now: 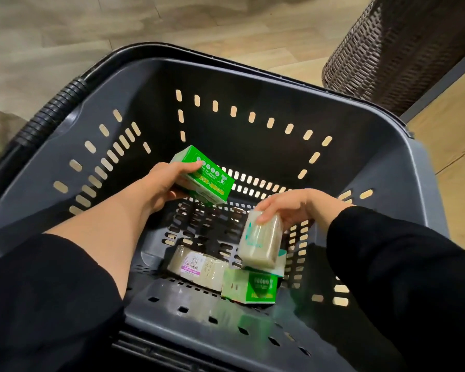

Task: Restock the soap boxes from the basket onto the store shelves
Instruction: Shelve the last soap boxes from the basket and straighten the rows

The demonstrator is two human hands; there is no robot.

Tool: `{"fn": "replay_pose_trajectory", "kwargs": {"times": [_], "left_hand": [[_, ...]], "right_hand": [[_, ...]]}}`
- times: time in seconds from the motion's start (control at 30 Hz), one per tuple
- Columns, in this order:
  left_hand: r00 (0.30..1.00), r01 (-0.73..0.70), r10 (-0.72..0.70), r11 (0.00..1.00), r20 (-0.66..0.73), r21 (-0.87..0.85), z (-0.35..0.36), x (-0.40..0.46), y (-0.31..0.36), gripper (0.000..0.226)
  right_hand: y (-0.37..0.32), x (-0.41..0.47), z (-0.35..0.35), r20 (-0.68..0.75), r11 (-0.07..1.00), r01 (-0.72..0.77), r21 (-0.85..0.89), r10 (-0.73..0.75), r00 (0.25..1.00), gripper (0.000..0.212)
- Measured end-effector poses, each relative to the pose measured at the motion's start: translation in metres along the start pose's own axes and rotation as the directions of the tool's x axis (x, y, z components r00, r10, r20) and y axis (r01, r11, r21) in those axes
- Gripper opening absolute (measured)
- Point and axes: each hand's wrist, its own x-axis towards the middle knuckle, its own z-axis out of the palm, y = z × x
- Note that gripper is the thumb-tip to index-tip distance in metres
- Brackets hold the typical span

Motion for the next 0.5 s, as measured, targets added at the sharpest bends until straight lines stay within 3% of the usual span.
{"fn": "replay_pose_trajectory", "kwargs": {"times": [0.1,0.2,0.27,0.37,0.5], "left_hand": [[0.997,-0.015,0.007,0.995,-0.074,-0.102,-0.006,-0.002,0.009,0.043],[0.982,-0.05,0.01,0.976,-0.187,-0.21,-0.011,-0.012,0.032,0.034],[0.971,-0.103,0.051,0.971,-0.233,-0.214,-0.021,-0.025,0.054,0.024],[0.954,-0.195,0.147,0.967,-0.261,-0.167,-0.051,-0.055,0.084,0.027],[0.912,-0.345,0.286,0.923,-0.295,-0.171,-0.079,-0.106,0.102,0.022]], "right_hand": [[-0.014,-0.009,-0.011,-0.155,0.925,0.218,0.312,-0.177,0.972,0.056],[-0.033,-0.019,-0.009,-0.233,0.799,0.357,0.484,-0.275,0.933,0.048],[-0.051,-0.026,-0.005,-0.283,0.736,0.421,0.53,-0.315,0.906,0.048],[-0.083,-0.038,0.009,-0.302,0.681,0.51,0.525,-0.411,0.86,0.048],[-0.13,-0.053,0.03,-0.199,0.558,0.655,0.51,-0.664,0.721,0.084]]}}
